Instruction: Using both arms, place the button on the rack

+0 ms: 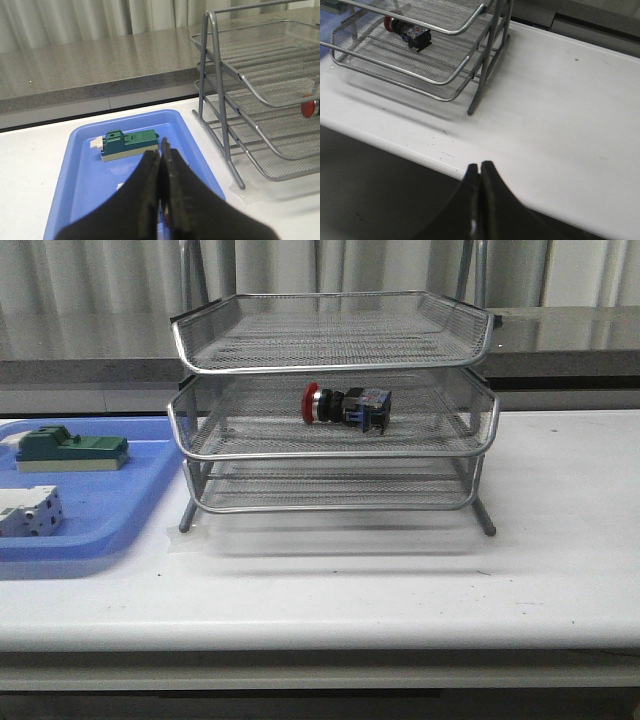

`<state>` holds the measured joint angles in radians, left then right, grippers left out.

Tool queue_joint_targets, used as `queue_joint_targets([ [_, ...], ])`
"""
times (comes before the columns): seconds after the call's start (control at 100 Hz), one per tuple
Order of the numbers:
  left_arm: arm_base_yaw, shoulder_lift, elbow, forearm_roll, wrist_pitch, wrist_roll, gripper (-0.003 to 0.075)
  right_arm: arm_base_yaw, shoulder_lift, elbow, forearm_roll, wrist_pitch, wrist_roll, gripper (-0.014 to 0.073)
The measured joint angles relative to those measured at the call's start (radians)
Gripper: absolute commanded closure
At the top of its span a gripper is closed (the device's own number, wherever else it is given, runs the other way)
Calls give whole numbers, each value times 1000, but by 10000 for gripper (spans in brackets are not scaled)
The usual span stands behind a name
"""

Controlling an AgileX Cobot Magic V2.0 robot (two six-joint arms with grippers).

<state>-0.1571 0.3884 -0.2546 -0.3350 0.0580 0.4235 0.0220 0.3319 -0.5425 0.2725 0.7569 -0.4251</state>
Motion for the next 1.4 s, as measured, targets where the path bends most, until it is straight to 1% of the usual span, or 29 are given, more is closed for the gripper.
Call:
queue_joint_targets([
  [0.1, 0, 0, 0, 0, 0, 0, 740, 0, -4, 24, 4, -36, 0, 653],
  [0.19, 0, 0, 0, 0, 0, 0, 740, 0, -16, 67, 4, -108, 4, 653],
  [0.27, 0, 0, 0, 0, 0, 0, 740, 0, -41, 113, 0, -186, 37, 653],
  [0.39, 0, 0, 0, 0, 0, 0, 740, 0, -100, 195, -75, -282, 153, 653],
  [0.56, 0, 0, 0, 0, 0, 0, 740, 0, -202, 337, -223, -395, 374, 653],
  [0.65, 0, 0, 0, 0, 0, 0, 740, 0, -257, 403, -261, -442, 436, 653],
  [0.79, 0, 0, 0, 0, 0, 0, 740, 0, -325, 494, -272, -491, 460, 653],
  [0.94, 0, 0, 0, 0, 0, 0, 740, 0, -342, 561, -272, -543, 469, 653],
  [1.4, 0, 0, 0, 0, 0, 0, 740, 0, -342, 569, -272, -569, 471, 653],
])
